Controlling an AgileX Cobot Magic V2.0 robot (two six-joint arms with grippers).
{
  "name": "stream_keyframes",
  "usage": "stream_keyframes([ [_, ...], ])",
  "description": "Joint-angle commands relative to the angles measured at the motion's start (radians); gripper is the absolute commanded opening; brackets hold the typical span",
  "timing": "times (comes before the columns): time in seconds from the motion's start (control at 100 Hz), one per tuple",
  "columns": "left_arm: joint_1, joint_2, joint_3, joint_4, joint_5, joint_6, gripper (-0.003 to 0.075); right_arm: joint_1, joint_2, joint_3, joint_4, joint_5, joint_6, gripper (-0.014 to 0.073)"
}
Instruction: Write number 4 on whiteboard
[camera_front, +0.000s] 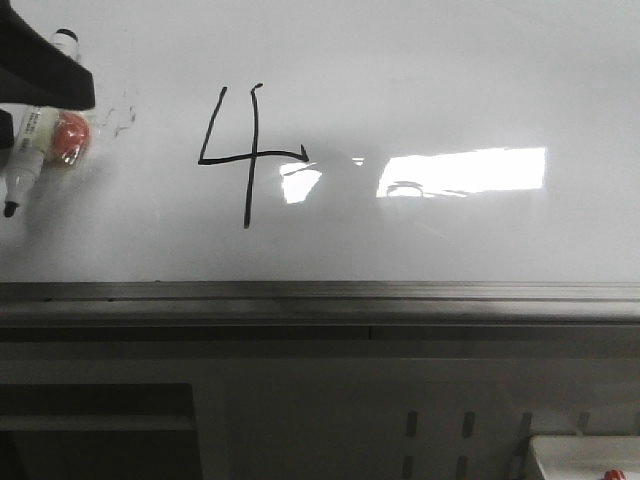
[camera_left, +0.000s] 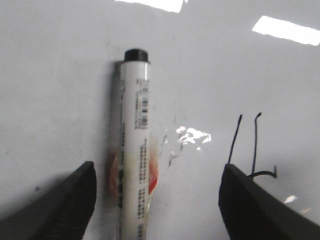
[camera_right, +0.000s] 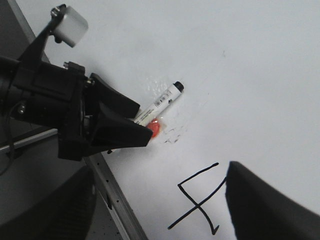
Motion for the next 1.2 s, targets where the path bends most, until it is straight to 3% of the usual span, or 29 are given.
stream_keyframes([
  [0.0, -0.005, -0.081, -0.033, 0.024, -0.073, -0.006, 0.0479, -0.004, -0.053, -0.03, -0.023, -0.063, -0.006, 0.0325],
  [0.08, -0.005, -0.165, -0.033, 0.061, -0.071, -0.003, 0.041, -0.004, -0.089, -0.009, -0.024, -0.07, -0.006, 0.0131],
  [0.09, -0.005, -0.173, -0.033, 0.064, -0.071, -0.003, 0.0384, -0.004, -0.098, 0.001, -0.025, -0.074, -0.006, 0.0066],
  [0.14, -0.005, -0.242, -0.033, 0.087, -0.069, -0.003, 0.0265, -0.004, -0.14, 0.032, -0.025, -0.089, -0.006, -0.0076],
  [0.24, -0.005, -0.366, -0.033, 0.177, -0.059, 0.001, -0.0021, -0.004, -0.238, 0.126, -0.025, -0.152, -0.006, -0.006],
  [0.48, -0.005, -0.637, 0.031, 0.373, 0.029, 0.001, -0.002, -0.004, -0.569, 0.484, -0.03, -0.406, -0.006, -0.006],
  [0.63, -0.005, -0.771, 0.124, 0.547, 0.029, 0.001, -0.002, -0.006, -0.779, 0.698, -0.03, -0.412, -0.006, -0.006],
  [0.72, -0.005, -0.827, 0.163, 0.576, 0.011, 0.001, -0.002, -0.006, -0.876, 0.791, -0.03, -0.415, -0.006, -0.006],
  [0.92, -0.005, -0.867, 0.183, 0.576, -0.133, 0.001, -0.002, -0.006, -1.029, 0.877, -0.03, -0.405, -0.006, -0.0066],
  [1.19, -0.005, -0.867, 0.183, 0.576, -0.144, 0.001, -0.002, -0.006, -1.051, 0.891, -0.03, -0.375, -0.006, -0.0066],
])
